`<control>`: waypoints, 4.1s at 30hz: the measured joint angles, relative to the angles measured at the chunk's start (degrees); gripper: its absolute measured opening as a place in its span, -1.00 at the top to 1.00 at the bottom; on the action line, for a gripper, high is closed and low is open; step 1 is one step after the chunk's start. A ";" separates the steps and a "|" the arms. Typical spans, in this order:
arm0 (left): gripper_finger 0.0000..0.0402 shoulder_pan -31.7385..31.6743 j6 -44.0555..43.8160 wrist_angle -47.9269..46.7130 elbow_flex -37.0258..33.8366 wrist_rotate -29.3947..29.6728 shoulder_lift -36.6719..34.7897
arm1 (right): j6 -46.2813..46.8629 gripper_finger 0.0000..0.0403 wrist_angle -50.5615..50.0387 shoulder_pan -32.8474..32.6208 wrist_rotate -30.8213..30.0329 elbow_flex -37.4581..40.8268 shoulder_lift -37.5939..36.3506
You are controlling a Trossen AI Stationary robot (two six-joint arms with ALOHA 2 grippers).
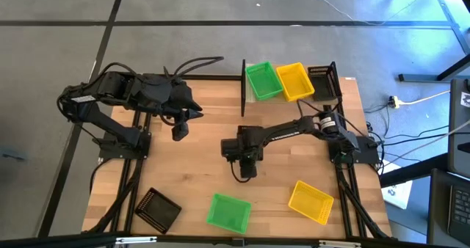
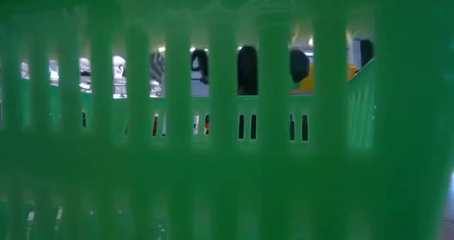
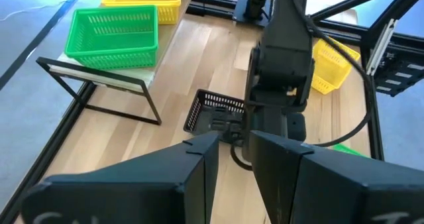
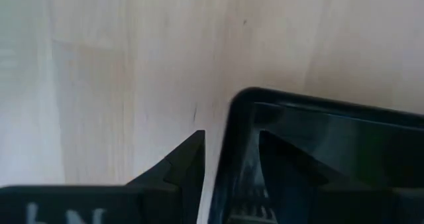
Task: Stack baskets on shelf by color
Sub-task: Stack the top black bin on the black bin on the shelf
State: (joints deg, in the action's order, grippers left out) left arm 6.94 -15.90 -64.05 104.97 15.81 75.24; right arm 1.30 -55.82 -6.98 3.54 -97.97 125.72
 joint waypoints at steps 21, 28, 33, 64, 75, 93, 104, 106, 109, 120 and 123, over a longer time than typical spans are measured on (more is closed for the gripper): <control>0.62 0.02 2.10 0.13 0.00 -0.02 0.02 | -1.69 0.99 -17.60 -2.35 -3.91 -14.61 0.17; 0.62 0.00 2.56 0.19 0.00 -0.02 0.02 | -3.74 1.00 -25.92 -2.95 -5.90 -28.71 0.08; 0.62 0.00 2.55 0.19 0.00 -0.12 0.02 | -5.88 1.00 -28.44 -2.96 -6.13 -37.13 -0.45; 0.62 -3.14 0.81 0.70 0.07 3.03 0.48 | -16.45 1.00 -34.26 15.06 -24.65 -11.12 -51.65; 0.62 -6.82 -0.60 0.69 0.08 2.98 2.14 | -27.86 1.00 -33.69 27.84 -21.45 7.66 -63.09; 0.62 -7.04 -4.63 0.65 0.00 2.73 2.58 | -43.68 1.00 -24.54 45.29 -17.40 25.19 -65.51; 0.62 -7.04 -6.25 0.67 0.00 4.68 2.58 | -48.46 1.00 -21.58 48.85 -15.40 28.81 -65.49; 0.62 -7.04 -6.25 0.70 0.00 4.66 2.58 | -49.68 1.00 -21.62 49.03 -14.84 28.81 -65.49; 0.62 -7.04 -6.33 0.70 0.00 4.68 2.58 | -51.23 1.00 -21.79 49.43 -11.27 28.81 -65.39; 0.62 -7.04 -6.62 0.70 0.00 4.70 2.58 | -49.54 1.00 -25.01 49.68 -10.32 28.81 -65.34; 0.62 -7.04 -6.63 0.71 0.00 4.70 2.58 | -49.52 1.00 -25.19 49.68 -10.33 28.81 -65.34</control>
State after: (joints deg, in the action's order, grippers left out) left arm -0.10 -22.53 -63.34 104.97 20.51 77.82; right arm -48.21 -81.01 42.70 -6.79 -69.17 60.38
